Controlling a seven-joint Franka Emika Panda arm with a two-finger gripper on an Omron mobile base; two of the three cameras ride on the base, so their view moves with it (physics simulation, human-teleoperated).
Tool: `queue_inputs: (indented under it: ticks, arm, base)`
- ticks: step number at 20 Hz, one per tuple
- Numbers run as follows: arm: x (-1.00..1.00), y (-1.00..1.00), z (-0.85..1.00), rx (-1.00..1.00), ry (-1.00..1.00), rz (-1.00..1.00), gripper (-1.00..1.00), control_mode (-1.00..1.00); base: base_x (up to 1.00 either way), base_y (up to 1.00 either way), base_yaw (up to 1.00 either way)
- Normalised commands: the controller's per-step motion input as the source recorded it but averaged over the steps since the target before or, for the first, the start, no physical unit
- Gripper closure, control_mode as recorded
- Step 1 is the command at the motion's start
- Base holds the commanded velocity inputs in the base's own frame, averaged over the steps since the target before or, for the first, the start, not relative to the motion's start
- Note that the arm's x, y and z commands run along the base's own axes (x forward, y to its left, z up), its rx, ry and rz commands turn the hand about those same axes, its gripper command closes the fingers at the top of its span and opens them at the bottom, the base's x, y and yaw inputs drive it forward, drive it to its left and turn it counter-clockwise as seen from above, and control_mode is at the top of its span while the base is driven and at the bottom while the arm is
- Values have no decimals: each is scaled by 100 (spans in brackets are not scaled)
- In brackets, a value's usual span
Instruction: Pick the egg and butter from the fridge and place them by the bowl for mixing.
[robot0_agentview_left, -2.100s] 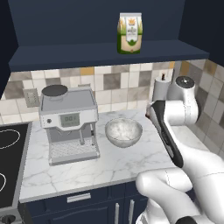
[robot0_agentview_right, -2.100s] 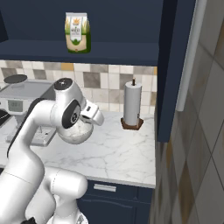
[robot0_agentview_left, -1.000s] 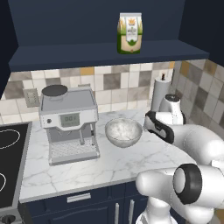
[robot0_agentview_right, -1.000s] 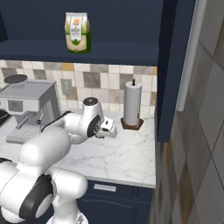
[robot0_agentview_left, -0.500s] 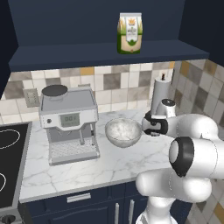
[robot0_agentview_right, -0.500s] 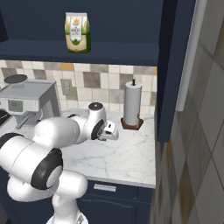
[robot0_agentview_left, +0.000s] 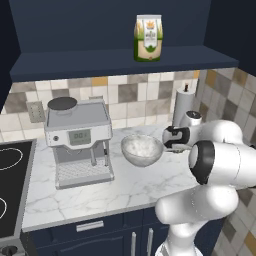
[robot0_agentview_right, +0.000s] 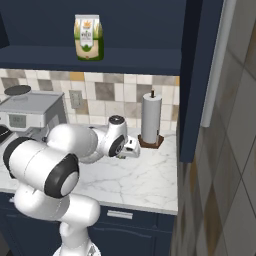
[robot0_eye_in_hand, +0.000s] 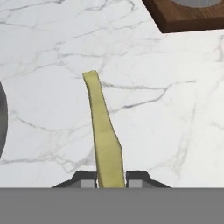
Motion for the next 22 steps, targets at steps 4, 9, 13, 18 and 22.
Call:
queue_inputs:
  ticks: [4, 9, 13, 18, 22]
  arm:
    - [-10, 2, -29, 0, 0, 0, -100, -100]
    - [-10, 0, -15, 2, 0, 0, -100, -100]
    - [-16, 2, -1, 7, 0, 0, -100, -100]
    - [-17, 5, 22, 1, -14, 0, -100, -100]
    - [-35, 29, 27, -6, -23, 0, -100, -100]
  base:
    - [0, 0, 0]
    - [0, 0, 0]
    - [0, 0, 0]
    - [0, 0, 0]
    - [0, 0, 0]
